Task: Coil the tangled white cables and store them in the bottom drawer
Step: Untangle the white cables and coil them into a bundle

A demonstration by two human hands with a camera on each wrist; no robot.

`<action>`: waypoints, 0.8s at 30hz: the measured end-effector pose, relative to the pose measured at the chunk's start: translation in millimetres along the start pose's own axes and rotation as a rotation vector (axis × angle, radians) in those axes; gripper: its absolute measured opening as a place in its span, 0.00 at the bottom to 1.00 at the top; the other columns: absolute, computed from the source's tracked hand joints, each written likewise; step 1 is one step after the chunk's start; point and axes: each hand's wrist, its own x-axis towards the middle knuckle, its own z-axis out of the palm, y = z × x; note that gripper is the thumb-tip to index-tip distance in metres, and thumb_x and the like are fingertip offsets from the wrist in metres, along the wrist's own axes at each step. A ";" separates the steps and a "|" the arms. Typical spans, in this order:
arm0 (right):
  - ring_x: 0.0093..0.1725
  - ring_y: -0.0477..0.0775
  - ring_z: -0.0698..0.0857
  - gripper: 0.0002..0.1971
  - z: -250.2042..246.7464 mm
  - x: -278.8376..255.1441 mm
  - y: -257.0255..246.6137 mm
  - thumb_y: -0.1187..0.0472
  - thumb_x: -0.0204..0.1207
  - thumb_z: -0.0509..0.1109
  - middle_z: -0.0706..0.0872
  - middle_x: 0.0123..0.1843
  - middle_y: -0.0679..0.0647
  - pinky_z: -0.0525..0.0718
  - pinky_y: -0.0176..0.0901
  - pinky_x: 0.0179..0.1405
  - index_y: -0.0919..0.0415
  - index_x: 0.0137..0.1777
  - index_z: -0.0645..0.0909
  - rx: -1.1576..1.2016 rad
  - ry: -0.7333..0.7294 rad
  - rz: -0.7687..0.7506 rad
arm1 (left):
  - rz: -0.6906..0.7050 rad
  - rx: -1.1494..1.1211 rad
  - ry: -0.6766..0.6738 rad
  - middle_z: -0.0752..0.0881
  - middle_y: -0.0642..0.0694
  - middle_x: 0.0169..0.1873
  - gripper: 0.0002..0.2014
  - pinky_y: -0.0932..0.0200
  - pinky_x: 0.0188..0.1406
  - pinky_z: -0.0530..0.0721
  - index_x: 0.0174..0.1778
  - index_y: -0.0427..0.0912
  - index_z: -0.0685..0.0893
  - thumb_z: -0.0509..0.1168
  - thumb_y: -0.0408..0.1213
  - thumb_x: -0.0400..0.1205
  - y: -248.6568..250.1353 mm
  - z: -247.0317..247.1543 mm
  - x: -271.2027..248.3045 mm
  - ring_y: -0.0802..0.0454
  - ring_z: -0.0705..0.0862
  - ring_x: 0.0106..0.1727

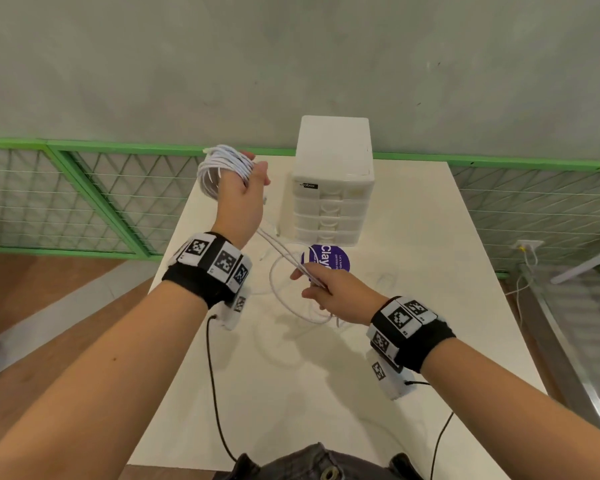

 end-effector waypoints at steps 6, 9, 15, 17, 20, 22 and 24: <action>0.43 0.53 0.82 0.08 -33.6 2.6 -4.8 0.60 0.81 0.60 0.86 0.46 0.51 0.76 0.32 0.40 0.57 0.54 0.80 -0.217 0.233 -0.144 | -0.010 0.787 -0.540 0.84 0.40 0.37 0.14 0.49 0.41 0.82 0.52 0.38 0.77 0.57 0.46 0.85 -14.3 -14.0 -8.7 0.41 0.83 0.39; 0.47 0.61 0.84 0.11 -50.0 8.6 1.6 0.59 0.82 0.59 0.86 0.51 0.57 0.80 0.48 0.44 0.59 0.55 0.81 -0.400 0.316 -0.187 | -0.044 0.880 -0.755 0.75 0.49 0.28 0.19 0.55 0.29 0.69 0.34 0.47 0.70 0.56 0.57 0.83 -9.8 -10.4 -19.3 0.49 0.76 0.31; 0.46 0.63 0.86 0.13 -65.4 13.5 22.4 0.57 0.82 0.60 0.87 0.54 0.55 0.77 0.46 0.38 0.56 0.59 0.83 -0.587 0.398 -0.183 | -0.080 0.998 -0.910 0.78 0.51 0.31 0.23 0.56 0.33 0.73 0.41 0.41 0.74 0.66 0.61 0.75 -5.2 -0.5 -27.8 0.47 0.81 0.34; 0.47 0.62 0.86 0.14 -65.9 12.4 28.1 0.53 0.82 0.58 0.87 0.56 0.54 0.78 0.47 0.38 0.56 0.60 0.81 -0.614 0.382 -0.141 | -0.276 0.714 -0.936 0.79 0.50 0.23 0.17 0.59 0.25 0.71 0.37 0.40 0.75 0.64 0.52 0.80 -1.5 -0.7 -29.6 0.48 0.76 0.21; 0.45 0.67 0.86 0.14 -64.2 14.3 34.3 0.54 0.83 0.55 0.87 0.56 0.58 0.76 0.47 0.36 0.59 0.61 0.77 -0.631 0.376 -0.024 | -0.486 0.323 -1.025 0.69 0.42 0.16 0.21 0.62 0.18 0.65 0.29 0.37 0.74 0.59 0.47 0.84 6.5 0.2 -33.8 0.50 0.64 0.14; 0.45 0.67 0.85 0.13 -60.4 18.6 35.5 0.56 0.84 0.55 0.86 0.56 0.60 0.73 0.48 0.38 0.60 0.61 0.74 -0.627 0.356 0.030 | -0.552 0.133 -1.110 0.64 0.46 0.10 0.26 0.63 0.16 0.61 0.27 0.38 0.74 0.52 0.52 0.86 10.9 4.4 -39.0 0.50 0.61 0.11; 0.48 0.66 0.84 0.11 -53.4 23.2 34.4 0.59 0.82 0.56 0.86 0.55 0.60 0.71 0.48 0.42 0.60 0.60 0.73 -0.648 0.317 0.046 | -0.575 -0.070 -1.177 0.63 0.48 0.08 0.29 0.61 0.14 0.57 0.28 0.37 0.74 0.45 0.54 0.86 16.6 11.4 -43.1 0.51 0.62 0.08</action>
